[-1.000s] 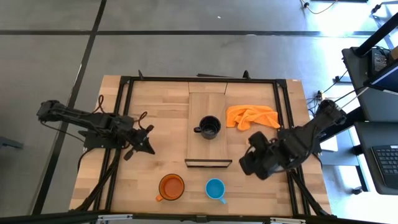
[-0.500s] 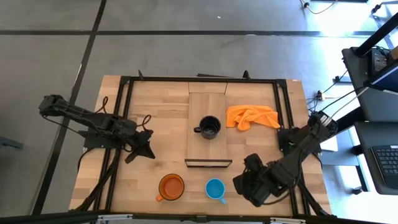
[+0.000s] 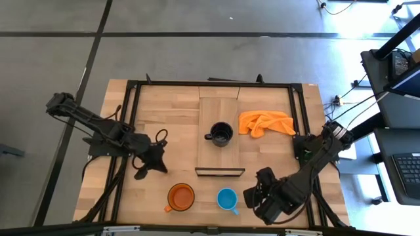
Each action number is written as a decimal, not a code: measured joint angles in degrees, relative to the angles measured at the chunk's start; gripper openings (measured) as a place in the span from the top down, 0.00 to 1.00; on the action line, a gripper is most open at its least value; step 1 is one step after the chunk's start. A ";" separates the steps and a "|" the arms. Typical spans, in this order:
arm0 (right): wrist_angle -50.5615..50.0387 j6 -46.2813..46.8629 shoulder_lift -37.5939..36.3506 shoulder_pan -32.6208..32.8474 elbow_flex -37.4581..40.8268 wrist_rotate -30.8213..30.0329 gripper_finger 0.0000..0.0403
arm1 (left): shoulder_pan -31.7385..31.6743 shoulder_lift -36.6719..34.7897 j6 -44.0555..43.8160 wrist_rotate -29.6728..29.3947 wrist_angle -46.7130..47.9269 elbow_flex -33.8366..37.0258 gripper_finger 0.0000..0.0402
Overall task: Stack small to large cups/mugs on shelf
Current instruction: Put the orange mug on the shelf
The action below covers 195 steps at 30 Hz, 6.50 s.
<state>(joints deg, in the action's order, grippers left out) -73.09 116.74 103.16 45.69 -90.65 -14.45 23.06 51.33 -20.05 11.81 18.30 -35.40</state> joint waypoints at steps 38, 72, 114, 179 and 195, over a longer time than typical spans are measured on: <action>-5.68 -5.41 0.01 0.04 0.04 -3.94 0.35 | 3.54 13.64 -33.86 -7.49 -12.26 -4.14 0.80; -12.69 -6.38 0.01 -0.12 0.04 -6.43 0.35 | 14.01 35.63 -41.11 -16.82 9.32 -19.78 0.70; -8.57 0.32 0.01 -0.39 -0.02 0.97 0.35 | -25.45 21.17 4.60 -22.03 54.34 -41.71 0.97; 16.98 4.28 7.31 -4.23 0.02 -8.47 0.49 | -54.62 68.18 39.64 -0.68 37.12 -79.79 0.96; 20.83 3.07 7.95 -4.31 0.04 -7.24 0.49 | -54.94 69.28 39.67 1.30 35.50 -79.75 0.96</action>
<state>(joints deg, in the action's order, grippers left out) -52.26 119.81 111.11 41.39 -90.61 -21.69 -31.88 120.61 19.62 13.10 53.80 -115.15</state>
